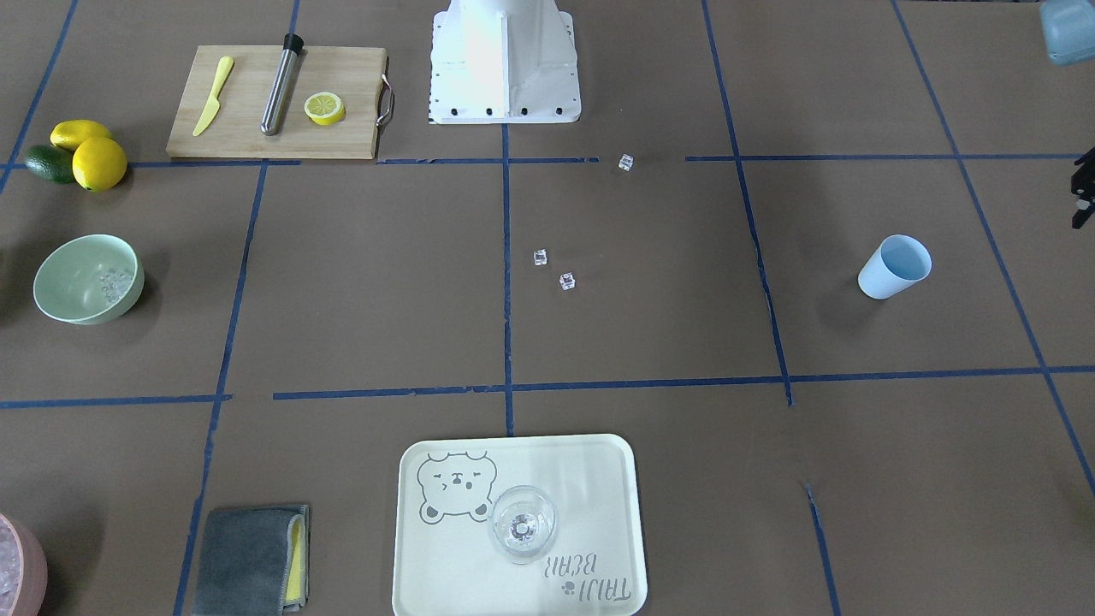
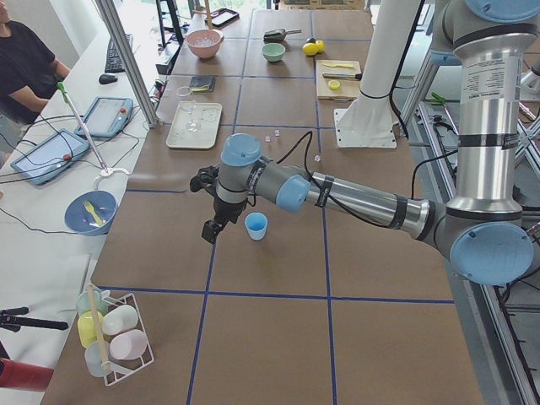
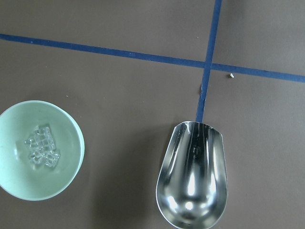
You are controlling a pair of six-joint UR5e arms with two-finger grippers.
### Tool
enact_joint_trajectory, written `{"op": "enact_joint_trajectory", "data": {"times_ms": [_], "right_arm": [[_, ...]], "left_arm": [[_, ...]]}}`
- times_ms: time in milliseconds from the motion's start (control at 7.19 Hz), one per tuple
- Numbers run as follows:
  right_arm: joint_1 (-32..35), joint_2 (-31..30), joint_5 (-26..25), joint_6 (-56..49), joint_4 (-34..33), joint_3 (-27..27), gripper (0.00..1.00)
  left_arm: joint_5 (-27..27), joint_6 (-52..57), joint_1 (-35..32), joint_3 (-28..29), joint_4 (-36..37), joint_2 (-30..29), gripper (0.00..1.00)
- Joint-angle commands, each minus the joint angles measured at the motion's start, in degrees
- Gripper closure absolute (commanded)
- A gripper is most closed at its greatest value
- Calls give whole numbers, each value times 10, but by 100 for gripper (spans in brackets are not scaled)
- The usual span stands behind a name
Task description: Pour ice into bowl
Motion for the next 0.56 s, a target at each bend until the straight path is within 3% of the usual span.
{"op": "enact_joint_trajectory", "data": {"times_ms": [0, 278, 418], "right_arm": [[5, -5, 8, -10, 2, -17, 0], [5, -6, 8, 0, 0, -18, 0], [7, -7, 10, -6, 0, -32, 0]], "left_arm": [[-96, 19, -49, 55, 33, 0, 0], [-94, 0, -53, 123, 26, 19, 0], [-93, -1, -53, 130, 28, 10, 0]]}}
